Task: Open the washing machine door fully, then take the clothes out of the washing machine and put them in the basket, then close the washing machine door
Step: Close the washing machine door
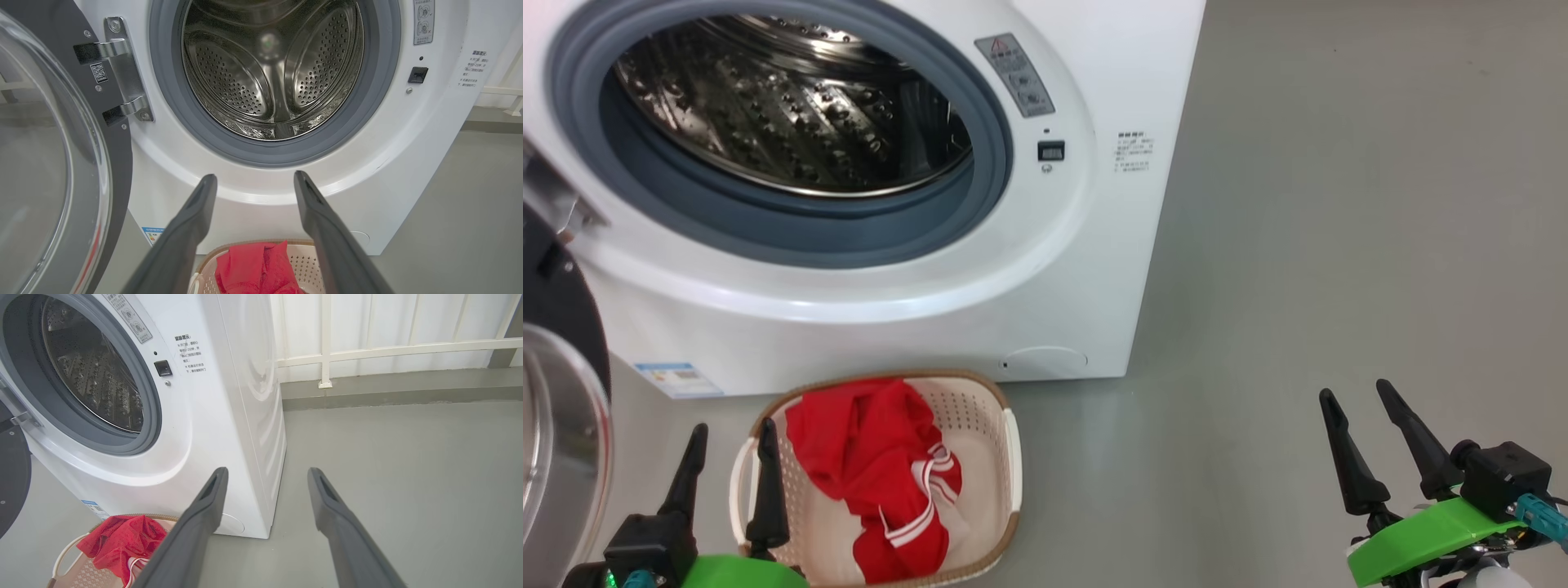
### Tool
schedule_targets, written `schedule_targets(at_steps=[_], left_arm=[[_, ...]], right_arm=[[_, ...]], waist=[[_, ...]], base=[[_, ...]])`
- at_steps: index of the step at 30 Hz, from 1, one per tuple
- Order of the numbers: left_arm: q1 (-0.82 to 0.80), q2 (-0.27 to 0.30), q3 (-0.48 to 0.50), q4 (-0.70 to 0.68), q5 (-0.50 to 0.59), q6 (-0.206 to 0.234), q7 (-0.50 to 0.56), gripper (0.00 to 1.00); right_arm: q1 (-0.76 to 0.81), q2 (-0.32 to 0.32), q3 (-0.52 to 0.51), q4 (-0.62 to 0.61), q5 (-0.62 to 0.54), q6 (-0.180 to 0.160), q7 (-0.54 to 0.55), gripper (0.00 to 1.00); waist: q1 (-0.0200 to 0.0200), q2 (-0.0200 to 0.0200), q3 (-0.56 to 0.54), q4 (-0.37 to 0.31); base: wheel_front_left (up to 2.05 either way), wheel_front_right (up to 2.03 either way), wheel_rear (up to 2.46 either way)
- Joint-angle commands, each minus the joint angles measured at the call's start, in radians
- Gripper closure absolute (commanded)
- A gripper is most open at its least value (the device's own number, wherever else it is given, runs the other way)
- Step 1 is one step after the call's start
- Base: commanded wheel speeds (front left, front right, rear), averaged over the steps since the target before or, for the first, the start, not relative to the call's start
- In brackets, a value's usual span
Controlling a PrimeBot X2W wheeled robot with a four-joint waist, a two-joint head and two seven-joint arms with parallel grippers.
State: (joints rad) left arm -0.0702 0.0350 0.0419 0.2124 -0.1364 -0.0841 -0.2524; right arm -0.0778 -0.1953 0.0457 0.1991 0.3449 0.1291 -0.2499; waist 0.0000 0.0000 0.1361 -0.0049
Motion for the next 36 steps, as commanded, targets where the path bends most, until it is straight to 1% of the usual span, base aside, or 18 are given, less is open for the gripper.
schedule_targets(at_steps=[1, 8, 14, 27, 33, 34, 36], left_arm=[[-0.018, 0.015, 0.029, -0.026, -0.001, 0.006, -0.009, 0.00], [-0.011, 0.015, 0.030, -0.030, -0.004, 0.004, -0.009, 0.00], [-0.008, 0.015, 0.032, -0.020, -0.005, -0.001, -0.009, 0.00], [-0.007, 0.015, 0.027, -0.027, -0.024, 0.003, -0.009, 0.00], [-0.004, 0.015, 0.017, -0.031, -0.039, 0.012, -0.009, 0.00], [0.000, 0.015, 0.014, -0.034, -0.048, 0.018, -0.009, 0.00], [0.002, 0.015, 0.014, -0.035, -0.052, 0.022, -0.009, 0.00]], right_arm=[[0.011, -0.014, 0.017, -0.027, -0.003, 0.002, -0.012, 0.00], [0.014, -0.016, 0.018, -0.027, -0.002, 0.002, -0.012, 0.00], [0.016, -0.015, 0.020, -0.027, -0.002, 0.002, -0.012, 0.00], [0.014, -0.015, 0.024, -0.024, -0.004, 0.002, -0.012, 0.00], [0.016, -0.018, 0.027, -0.025, -0.004, 0.002, -0.012, 0.00], [0.015, -0.023, 0.037, -0.023, -0.004, 0.002, -0.012, 0.00], [0.013, -0.025, 0.043, -0.022, -0.004, 0.002, -0.012, 0.00]], waist=[[0.0000, 0.0000, -0.001, 0.001], [0.0000, 0.0000, -0.004, 0.005], [0.0000, 0.0000, -0.009, 0.007], [0.0000, 0.0000, -0.014, 0.015], [0.0000, 0.0000, -0.016, 0.052], [0.0000, 0.0000, -0.017, 0.072], [0.0000, 0.0000, -0.017, 0.082]], base=[[-1.59, 1.59, 0.00], [-1.65, 1.65, 0.00], [-1.01, 1.01, 0.00], [-0.10, 0.10, 0.00], [0.00, 0.00, 0.00], [0.00, 0.00, 0.00], [0.00, 0.00, 0.00]])
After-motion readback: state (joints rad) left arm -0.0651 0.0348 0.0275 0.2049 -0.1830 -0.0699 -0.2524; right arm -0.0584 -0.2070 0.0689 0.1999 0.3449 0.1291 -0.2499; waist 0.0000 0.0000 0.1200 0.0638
